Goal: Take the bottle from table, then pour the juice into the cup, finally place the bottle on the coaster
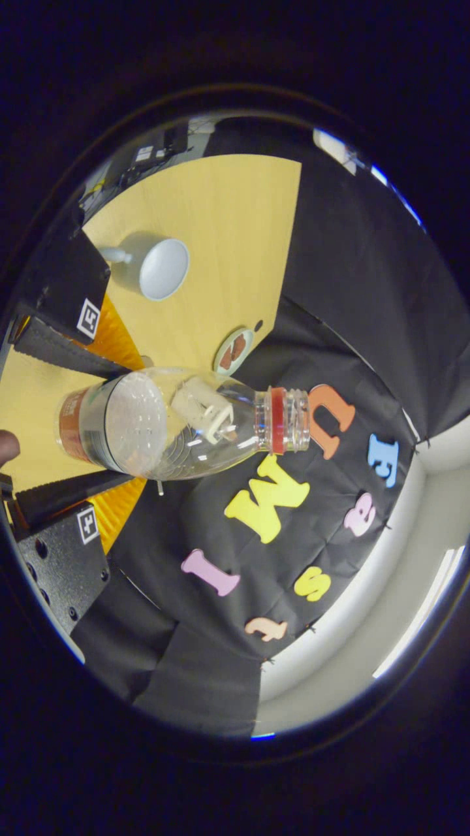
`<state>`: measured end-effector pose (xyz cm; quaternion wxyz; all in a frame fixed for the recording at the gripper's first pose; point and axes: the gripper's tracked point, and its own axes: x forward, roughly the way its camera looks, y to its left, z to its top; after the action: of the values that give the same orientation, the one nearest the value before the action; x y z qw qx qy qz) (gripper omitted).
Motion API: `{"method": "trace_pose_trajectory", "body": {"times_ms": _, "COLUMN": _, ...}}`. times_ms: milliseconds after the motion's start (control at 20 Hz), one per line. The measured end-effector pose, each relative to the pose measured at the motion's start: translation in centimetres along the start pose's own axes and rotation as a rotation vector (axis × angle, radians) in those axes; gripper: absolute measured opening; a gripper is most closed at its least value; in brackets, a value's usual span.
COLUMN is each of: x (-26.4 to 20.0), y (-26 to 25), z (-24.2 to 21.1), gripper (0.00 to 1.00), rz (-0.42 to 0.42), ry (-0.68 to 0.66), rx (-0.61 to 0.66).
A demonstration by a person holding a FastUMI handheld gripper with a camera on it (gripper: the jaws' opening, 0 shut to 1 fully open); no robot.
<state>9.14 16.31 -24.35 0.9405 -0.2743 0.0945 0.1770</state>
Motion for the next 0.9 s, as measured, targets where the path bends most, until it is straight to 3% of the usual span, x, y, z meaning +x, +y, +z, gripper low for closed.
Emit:
{"method": "trace_pose_trajectory", "body": {"times_ms": 400, "x": -1.3, "y": -6.1, "z": 4.2, "gripper": 0.78, "rz": -0.038, "ry": -0.116, "rx": 0.267}}
{"method": "trace_pose_trajectory", "body": {"times_ms": 650, "x": 0.2, "y": -9.4, "z": 8.7, "gripper": 0.77, "rz": -0.086, "ry": -0.227, "rx": 0.322}}
{"method": "trace_pose_trajectory", "body": {"times_ms": 900, "x": 4.3, "y": -9.6, "z": 11.9, "gripper": 0.78, "rz": -0.059, "ry": -0.312, "rx": 0.369}}
